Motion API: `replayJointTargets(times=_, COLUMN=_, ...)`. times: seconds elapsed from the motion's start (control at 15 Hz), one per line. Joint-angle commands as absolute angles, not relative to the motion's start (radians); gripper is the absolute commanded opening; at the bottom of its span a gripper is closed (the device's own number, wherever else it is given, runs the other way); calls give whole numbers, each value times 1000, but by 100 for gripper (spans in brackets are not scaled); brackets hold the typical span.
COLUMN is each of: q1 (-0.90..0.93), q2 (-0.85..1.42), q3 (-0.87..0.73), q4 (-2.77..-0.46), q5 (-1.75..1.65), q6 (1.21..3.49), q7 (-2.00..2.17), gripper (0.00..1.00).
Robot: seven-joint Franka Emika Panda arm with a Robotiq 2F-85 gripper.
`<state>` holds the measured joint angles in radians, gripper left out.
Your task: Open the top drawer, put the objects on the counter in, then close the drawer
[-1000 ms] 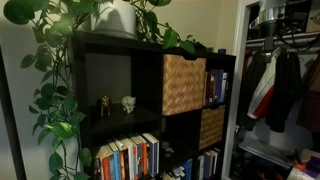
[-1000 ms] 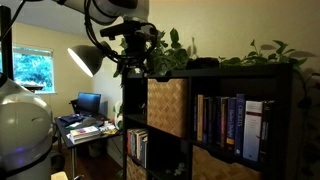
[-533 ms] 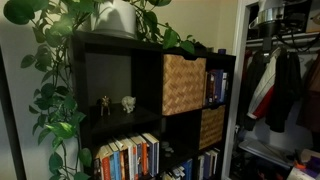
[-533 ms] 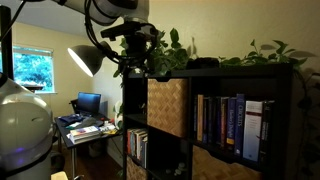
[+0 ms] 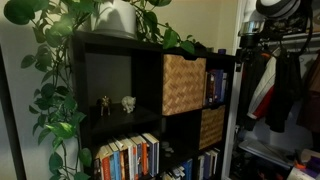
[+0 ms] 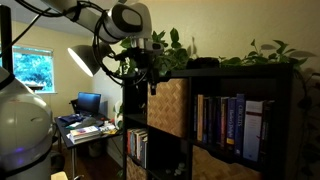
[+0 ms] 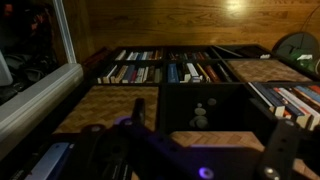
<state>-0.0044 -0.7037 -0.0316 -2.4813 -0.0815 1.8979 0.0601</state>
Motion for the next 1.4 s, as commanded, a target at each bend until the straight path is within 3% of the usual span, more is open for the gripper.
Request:
replayJointTargets(times=0.0, q1=-46, q2=-642, q3=56, q4=-2519, q5=-78, q6=2046, q7=243, gripper=100)
replayJointTargets(times=0.67, q1=-36, q2=-596, q3=67, q4=-2501, q5=-53, q6=2046, q7=262, gripper=100)
replayJointTargets(times=1.33, q1=-100, q2=-519, q3=134, q4=-2400, q5=31, q6=2104, q7=723, gripper=100)
